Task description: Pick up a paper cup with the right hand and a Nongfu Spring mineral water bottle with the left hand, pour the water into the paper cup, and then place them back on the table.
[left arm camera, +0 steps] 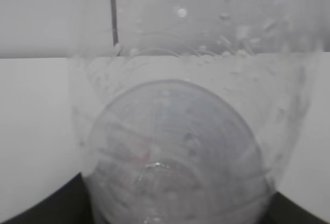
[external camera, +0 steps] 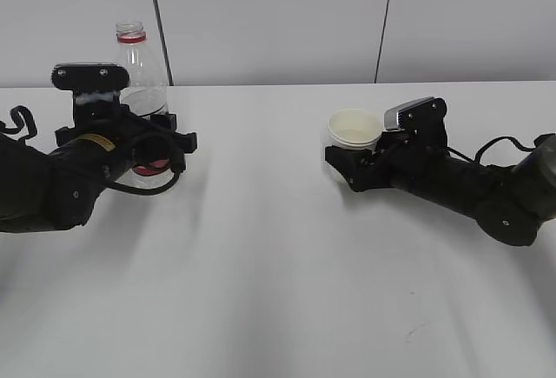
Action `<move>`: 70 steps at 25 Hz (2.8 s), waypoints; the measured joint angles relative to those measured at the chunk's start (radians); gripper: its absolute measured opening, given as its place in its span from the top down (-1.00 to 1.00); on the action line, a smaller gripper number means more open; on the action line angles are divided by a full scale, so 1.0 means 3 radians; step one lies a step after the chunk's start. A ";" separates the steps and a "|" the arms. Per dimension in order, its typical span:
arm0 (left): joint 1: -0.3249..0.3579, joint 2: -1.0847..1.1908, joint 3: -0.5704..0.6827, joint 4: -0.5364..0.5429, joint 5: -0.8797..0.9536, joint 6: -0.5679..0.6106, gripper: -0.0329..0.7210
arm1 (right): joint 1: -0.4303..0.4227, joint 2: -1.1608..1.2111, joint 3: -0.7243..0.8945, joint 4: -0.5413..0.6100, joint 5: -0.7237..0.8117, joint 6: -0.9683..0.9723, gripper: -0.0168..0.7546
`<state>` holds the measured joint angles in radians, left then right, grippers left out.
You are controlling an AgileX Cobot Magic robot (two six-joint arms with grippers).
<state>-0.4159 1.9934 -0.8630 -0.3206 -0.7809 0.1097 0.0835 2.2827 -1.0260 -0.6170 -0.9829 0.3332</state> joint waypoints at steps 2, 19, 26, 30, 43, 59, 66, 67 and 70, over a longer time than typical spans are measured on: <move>0.0000 0.0000 0.0000 0.0000 0.0000 0.0000 -0.03 | 0.0000 0.0000 0.0050 0.0000 -0.0015 0.0000 -0.67; 0.0000 0.0000 0.0000 0.0000 0.0000 0.0000 -0.03 | 0.0000 -0.0325 0.0495 0.0005 -0.0015 -0.0162 -0.65; 0.0000 0.0000 0.0000 0.0000 0.0045 0.0000 -0.03 | 0.0000 -0.0642 0.0846 0.0021 -0.0009 -0.0256 -0.63; 0.0000 0.0000 0.0000 0.0000 0.0055 0.0000 -0.03 | 0.0000 -0.0833 0.1017 0.0021 -0.0009 -0.0309 -0.62; 0.0000 0.0000 0.0000 0.0038 0.0063 0.0023 -0.04 | 0.0000 -0.1141 0.1340 0.0064 -0.0003 -0.0372 -0.59; -0.0045 -0.0248 -0.0001 0.0175 0.0196 0.0203 -0.67 | 0.0000 -0.1512 0.1340 0.0069 0.0146 -0.0379 -0.59; -0.0045 -0.0606 -0.0001 0.0028 0.0320 0.0280 -0.67 | 0.0000 -0.1769 0.1340 0.0069 0.0305 -0.0364 -0.59; -0.0045 -0.0651 -0.0001 0.0016 0.0352 0.0290 -0.67 | 0.0000 -0.1800 0.1347 0.0069 0.0304 -0.0349 -0.59; -0.0045 -0.0794 -0.0001 0.0000 0.0494 0.0304 -0.66 | 0.0000 -0.1895 0.1360 0.0069 0.0320 -0.0295 -0.59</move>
<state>-0.4295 1.7552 -0.8633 -0.3205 -0.6327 0.2008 0.0835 1.7141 -0.6179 -0.5962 -0.8869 0.2446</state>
